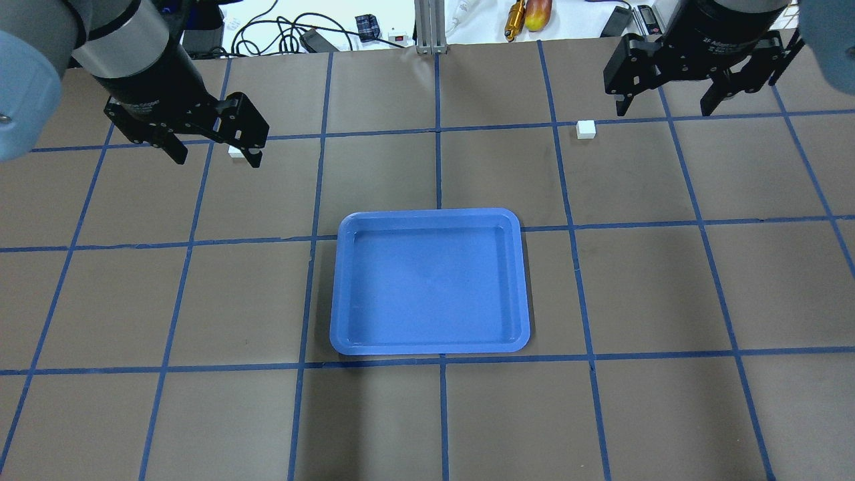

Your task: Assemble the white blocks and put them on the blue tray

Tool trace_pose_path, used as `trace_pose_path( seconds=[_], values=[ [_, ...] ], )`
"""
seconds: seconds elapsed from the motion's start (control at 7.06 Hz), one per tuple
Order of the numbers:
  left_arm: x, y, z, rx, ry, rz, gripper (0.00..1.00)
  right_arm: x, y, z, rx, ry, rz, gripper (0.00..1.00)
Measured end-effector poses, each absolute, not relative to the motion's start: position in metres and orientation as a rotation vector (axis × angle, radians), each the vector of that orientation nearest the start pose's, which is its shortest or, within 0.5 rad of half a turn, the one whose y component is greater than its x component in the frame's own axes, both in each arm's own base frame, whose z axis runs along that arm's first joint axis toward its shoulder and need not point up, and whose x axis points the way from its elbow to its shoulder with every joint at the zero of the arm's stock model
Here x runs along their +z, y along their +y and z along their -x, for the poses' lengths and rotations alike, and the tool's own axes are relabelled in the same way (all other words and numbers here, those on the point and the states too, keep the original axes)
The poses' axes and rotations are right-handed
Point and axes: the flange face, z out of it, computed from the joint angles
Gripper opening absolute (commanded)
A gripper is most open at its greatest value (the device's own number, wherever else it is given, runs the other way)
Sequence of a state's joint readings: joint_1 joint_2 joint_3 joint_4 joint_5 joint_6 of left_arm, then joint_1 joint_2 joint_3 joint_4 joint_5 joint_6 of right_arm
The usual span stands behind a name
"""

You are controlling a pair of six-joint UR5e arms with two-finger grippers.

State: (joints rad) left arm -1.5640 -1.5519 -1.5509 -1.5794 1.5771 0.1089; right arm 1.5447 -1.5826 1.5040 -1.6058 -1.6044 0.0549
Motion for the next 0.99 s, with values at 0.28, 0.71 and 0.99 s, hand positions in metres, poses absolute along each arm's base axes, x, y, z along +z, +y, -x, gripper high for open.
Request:
trace_pose_path(
  seconds=[0.28,0.71,0.99],
  values=[
    [0.508,-0.488,0.130,-0.051,3.127,-0.164,1.00,0.525,-0.504,-0.118,-0.159,3.164,-0.134,1.00],
    [0.505,-0.503,0.122,-0.047,3.126,-0.156,1.00,0.522,-0.506,-0.118,-0.160,3.158,-0.137,1.00],
    [0.490,-0.554,0.117,-0.024,3.125,-0.156,1.00,0.504,-0.513,-0.118,-0.099,3.160,-0.120,1.00]
  ],
)
